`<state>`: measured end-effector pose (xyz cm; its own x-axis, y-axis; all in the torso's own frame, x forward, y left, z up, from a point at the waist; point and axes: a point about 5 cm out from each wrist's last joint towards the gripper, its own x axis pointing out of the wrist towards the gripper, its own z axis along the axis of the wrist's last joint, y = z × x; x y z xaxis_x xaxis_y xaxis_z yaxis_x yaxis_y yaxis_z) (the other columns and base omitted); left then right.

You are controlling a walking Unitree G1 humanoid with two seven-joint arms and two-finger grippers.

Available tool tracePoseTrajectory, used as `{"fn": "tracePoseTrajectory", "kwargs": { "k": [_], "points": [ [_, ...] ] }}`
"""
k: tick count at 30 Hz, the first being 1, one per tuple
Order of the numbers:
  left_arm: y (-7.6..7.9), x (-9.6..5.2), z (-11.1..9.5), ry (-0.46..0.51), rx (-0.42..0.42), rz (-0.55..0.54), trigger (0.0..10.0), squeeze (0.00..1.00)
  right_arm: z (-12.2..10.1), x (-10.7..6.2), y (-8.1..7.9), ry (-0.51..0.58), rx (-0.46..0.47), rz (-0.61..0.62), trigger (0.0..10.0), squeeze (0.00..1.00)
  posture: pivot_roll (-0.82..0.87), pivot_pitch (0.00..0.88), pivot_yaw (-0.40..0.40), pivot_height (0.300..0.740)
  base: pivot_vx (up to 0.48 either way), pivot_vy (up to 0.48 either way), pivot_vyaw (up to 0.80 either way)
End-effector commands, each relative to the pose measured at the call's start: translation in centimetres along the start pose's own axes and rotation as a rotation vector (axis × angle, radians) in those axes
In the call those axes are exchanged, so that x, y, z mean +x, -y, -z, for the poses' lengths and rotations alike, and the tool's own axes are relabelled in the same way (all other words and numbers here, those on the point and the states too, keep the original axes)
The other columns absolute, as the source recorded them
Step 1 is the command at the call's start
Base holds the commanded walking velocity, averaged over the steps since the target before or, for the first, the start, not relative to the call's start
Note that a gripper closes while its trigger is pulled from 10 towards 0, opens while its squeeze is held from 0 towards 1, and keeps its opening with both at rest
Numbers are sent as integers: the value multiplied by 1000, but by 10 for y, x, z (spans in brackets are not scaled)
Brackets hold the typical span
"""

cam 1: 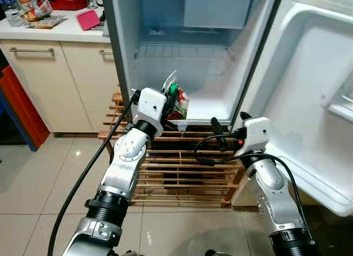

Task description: Restocking fridge

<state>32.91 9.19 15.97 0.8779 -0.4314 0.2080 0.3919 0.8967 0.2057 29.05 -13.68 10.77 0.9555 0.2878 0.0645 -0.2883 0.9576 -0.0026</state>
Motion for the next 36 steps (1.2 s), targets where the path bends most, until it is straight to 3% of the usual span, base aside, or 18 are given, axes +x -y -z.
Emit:
{"fn": "tracePoseTrajectory", "kwargs": {
  "k": [1, 16, 25, 36],
  "points": [
    [-2, 7, -14, 50, 11, 0, 10000, 0, -6, 3, 1, 7, 14, -13, 10000, 0, -48, 0, 1, 740, 0, 0, 0],
    [-9, 3, -4, 1, -37, -48, 10000, 0, -1, 2, -2, -36, -15, -21, 10000, 0, -51, 0, -3, 740, 0, 0, 0],
    [-13, 5, -9, 24, -19, -51, 10000, 0, -1, 3, -6, -33, -21, -19, 10000, 0, -47, 0, -3, 740, 421, 0, 0],
    [-6, 5, -12, 35, -26, -21, 10000, 0, 0, 5, -9, -38, -18, -31, 10000, 0, -44, 0, -4, 740, 320, 358, 0]
  ]
}}
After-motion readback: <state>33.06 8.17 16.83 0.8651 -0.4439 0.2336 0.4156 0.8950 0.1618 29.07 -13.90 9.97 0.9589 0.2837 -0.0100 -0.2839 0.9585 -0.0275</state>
